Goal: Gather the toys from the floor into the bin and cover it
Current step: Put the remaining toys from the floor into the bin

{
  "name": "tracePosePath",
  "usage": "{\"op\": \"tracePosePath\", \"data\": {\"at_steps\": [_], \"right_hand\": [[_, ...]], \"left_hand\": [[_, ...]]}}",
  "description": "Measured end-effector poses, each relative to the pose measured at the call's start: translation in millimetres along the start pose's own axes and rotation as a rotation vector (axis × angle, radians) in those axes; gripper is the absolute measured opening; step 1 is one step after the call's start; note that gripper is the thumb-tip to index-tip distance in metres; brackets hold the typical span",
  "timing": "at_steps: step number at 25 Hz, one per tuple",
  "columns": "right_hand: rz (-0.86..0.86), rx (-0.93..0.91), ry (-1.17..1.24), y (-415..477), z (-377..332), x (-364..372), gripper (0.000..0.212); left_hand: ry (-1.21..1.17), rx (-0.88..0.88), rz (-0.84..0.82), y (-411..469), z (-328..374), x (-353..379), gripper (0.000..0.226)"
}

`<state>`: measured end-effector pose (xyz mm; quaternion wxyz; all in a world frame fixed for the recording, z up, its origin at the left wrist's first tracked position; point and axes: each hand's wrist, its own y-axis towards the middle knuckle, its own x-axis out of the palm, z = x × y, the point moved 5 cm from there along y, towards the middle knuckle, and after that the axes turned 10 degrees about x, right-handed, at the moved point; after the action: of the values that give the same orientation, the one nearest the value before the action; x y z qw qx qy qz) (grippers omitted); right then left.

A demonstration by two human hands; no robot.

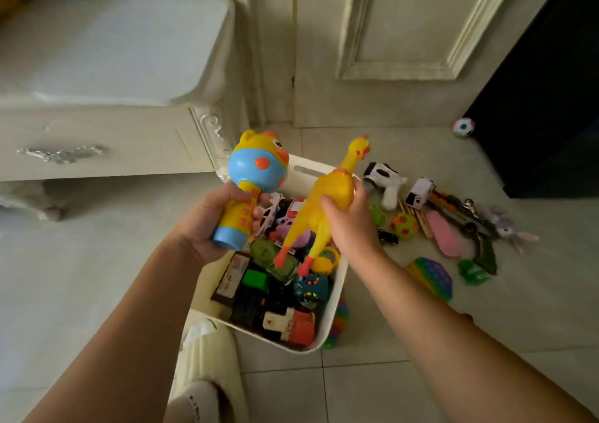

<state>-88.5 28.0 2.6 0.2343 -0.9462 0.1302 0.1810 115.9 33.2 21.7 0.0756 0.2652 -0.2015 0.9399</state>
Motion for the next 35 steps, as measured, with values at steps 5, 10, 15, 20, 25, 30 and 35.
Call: {"op": "tracePosePath", "data": {"at_steps": [5, 10, 15, 20, 25, 30, 35], "right_hand": [[-0.227, 0.120, -0.406, -27, 47, 101, 0.063], [-0.244, 0.042, -0.315, -35, 46, 140, 0.069], [-0.766, -0.093, -0.475, -55, 69, 177, 0.045], [-0.494, 0.282, 0.250, -21, 52, 136, 0.034], [-0.674, 0.447, 0.545, 5, 40, 118, 0.052], [-0.601, 0.374, 0.077, 10, 67, 92, 0.077], [-0.873, 0.177, -0.494, -21, 65, 100, 0.079]], "left_hand": [[0.052, 0.047, 0.033, -10, 13, -31, 0.043], [0.139, 0.041, 0.052, -18, 14, -53, 0.052], [0.200, 0.004, 0.109, -15, 4, -66, 0.058], [0.290, -0.022, 0.123, -5, -12, -58, 0.056], [0.506, -0.035, 0.168, 9, -47, -46, 0.074], [0.746, -0.326, 0.203, 3, -45, -64, 0.043], [0.768, -0.300, 0.374, 1, -40, -72, 0.045]]}}
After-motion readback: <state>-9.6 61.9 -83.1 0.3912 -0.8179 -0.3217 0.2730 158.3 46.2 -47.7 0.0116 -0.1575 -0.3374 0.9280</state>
